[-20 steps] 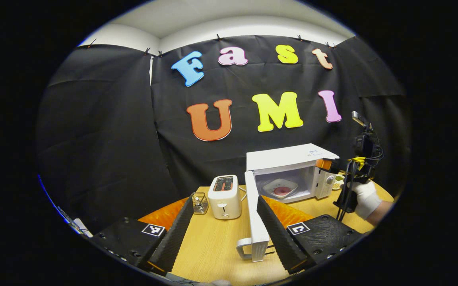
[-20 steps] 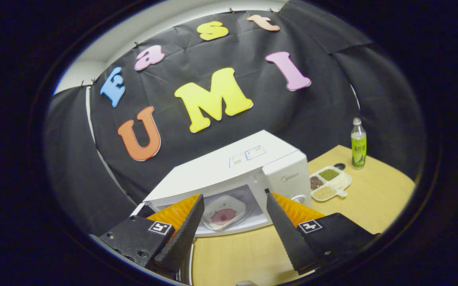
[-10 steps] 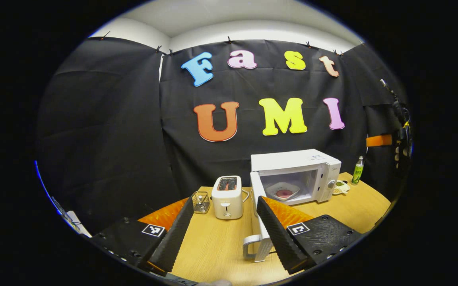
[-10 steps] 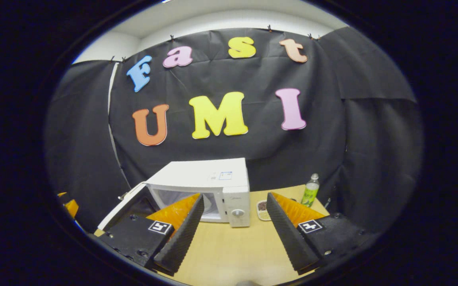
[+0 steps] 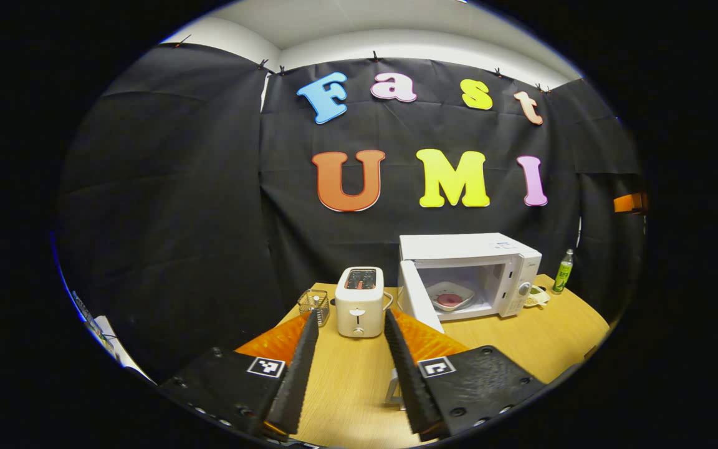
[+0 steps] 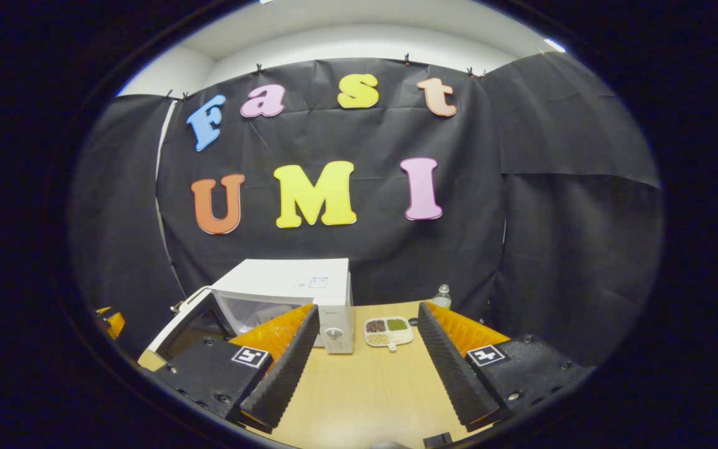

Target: Open the microwave oven with the left hand, put the food in, and close the microwave oven.

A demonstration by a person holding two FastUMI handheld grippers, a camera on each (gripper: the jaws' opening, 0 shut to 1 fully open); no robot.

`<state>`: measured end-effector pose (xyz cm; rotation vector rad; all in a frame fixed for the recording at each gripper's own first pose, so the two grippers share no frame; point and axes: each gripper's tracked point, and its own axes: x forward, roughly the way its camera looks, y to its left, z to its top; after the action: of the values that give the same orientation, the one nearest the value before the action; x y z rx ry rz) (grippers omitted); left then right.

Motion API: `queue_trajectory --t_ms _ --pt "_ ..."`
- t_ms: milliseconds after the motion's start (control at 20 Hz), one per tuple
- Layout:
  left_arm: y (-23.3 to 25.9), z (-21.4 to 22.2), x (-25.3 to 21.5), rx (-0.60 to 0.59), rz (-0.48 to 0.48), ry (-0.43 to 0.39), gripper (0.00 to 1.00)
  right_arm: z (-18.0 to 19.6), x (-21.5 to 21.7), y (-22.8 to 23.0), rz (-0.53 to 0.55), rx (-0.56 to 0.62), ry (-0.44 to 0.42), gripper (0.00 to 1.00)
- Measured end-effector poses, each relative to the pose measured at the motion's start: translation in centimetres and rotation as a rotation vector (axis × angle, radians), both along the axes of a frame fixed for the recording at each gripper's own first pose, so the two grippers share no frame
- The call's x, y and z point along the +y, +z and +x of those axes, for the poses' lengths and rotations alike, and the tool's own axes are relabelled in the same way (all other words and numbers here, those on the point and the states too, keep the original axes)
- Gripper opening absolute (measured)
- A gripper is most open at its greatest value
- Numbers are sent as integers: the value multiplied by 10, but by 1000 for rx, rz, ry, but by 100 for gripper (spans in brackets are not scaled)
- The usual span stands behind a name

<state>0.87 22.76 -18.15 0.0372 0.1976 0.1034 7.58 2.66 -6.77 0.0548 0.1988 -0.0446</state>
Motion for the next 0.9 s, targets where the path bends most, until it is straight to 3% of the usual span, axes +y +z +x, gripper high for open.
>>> queue_trajectory --t_ms 50,100,150,200,350,400,450,750,800,900 --pt "1 0 0 -16 11 -10 42 -2 1 2 -1 -2 -1 100" --pt "-3 1 11 -14 27 29 53 -5 3 3 3 -1 2 92" --pt "-9 -2 21 -11 23 46 5 -7 6 4 8 -1 6 92" --pt "-14 2 22 -9 1 35 1 -10 7 4 10 1 7 92" --pt "-33 -8 22 10 -50 6 0 -17 12 6 4 5 12 92" --pt "-38 -4 23 24 -64 -12 0 -19 13 6 -3 8 9 100" --pt "-45 -2 25 28 -64 -20 0 -21 13 7 -6 11 10 91" --pt "-87 11 26 62 -33 -60 0 -27 21 11 4 22 14 92" --pt "-95 15 24 70 -30 -68 0 -27 20 11 0 25 14 100" --pt "-108 24 21 85 -26 -68 0 -27 19 17 -5 23 17 100"
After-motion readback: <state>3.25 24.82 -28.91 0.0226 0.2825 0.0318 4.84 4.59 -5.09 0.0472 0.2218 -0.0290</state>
